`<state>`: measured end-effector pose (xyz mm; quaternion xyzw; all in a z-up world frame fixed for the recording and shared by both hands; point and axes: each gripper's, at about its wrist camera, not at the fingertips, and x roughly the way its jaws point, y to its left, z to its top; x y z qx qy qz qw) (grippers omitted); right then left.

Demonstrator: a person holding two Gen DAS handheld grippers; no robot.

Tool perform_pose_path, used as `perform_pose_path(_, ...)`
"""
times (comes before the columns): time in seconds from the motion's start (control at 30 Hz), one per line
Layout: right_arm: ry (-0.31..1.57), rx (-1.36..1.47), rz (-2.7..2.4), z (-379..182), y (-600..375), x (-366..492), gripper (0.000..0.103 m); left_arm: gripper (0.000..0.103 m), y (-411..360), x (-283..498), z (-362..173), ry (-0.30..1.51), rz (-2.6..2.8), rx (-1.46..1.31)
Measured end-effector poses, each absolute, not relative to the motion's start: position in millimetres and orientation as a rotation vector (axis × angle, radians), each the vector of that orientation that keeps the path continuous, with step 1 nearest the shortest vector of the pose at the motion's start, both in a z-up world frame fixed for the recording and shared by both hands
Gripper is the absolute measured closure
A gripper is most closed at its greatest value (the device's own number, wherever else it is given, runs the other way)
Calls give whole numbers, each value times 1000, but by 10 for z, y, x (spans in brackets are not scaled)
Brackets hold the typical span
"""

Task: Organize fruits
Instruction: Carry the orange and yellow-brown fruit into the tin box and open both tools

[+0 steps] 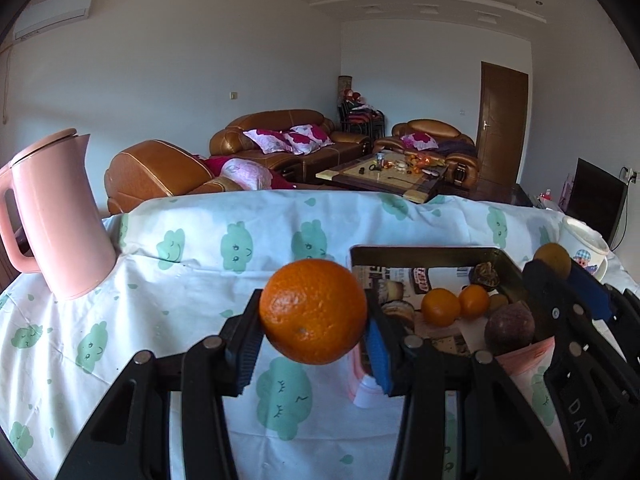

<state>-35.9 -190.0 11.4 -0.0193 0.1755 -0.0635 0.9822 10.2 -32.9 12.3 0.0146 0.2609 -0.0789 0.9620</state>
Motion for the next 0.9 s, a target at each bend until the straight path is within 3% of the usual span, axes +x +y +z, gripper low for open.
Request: perform_pose_path(0.9, 421, 28, -221, 85, -2568, 233, 74, 55, -921, 708, 64, 613, -246, -9)
